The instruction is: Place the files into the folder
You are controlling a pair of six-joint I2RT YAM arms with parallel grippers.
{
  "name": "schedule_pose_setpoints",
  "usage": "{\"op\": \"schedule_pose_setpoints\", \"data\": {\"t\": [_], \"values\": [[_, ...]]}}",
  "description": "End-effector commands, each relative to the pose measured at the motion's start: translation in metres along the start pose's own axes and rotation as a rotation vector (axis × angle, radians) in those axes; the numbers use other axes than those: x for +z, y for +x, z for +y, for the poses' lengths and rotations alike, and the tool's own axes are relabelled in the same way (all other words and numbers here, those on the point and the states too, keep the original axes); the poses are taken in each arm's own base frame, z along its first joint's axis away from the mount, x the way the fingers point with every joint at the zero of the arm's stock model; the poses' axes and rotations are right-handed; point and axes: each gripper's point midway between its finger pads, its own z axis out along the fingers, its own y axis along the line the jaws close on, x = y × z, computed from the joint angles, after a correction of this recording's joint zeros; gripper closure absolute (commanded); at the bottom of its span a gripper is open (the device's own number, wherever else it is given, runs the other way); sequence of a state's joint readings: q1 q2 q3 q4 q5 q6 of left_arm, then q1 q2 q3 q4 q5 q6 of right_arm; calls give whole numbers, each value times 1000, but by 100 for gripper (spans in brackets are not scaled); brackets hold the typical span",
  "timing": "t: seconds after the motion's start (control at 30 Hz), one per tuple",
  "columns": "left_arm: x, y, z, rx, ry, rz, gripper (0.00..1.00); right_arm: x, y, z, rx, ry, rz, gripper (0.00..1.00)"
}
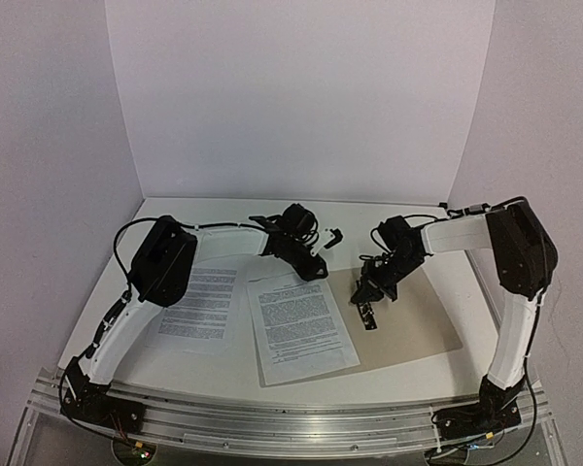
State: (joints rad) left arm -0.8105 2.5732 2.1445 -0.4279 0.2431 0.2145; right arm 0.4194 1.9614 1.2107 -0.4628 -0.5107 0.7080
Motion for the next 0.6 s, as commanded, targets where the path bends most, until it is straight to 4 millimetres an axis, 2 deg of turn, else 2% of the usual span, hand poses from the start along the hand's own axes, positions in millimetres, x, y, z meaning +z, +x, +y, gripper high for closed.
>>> {"op": "schedule_pose_setpoints", "data": {"t": [0.0, 0.1, 0.3, 0.47, 0.57], "values": [[3, -10, -4, 50, 7, -41, 64, 1, -27, 19, -57, -27, -39, 100], [3, -10, -4, 61, 1, -43, 64, 4, -38, 29, -74, -43, -44, 100], [3, -9, -6, 78, 3, -44, 64, 10, -47, 27, -65, -38, -44, 100], [6, -8, -17, 113, 29, -46, 65, -2, -65, 54, -104, -74, -98, 100], [6, -10, -26, 138, 50, -51, 65, -3, -74, 56, -102, -64, -126, 100]]}}
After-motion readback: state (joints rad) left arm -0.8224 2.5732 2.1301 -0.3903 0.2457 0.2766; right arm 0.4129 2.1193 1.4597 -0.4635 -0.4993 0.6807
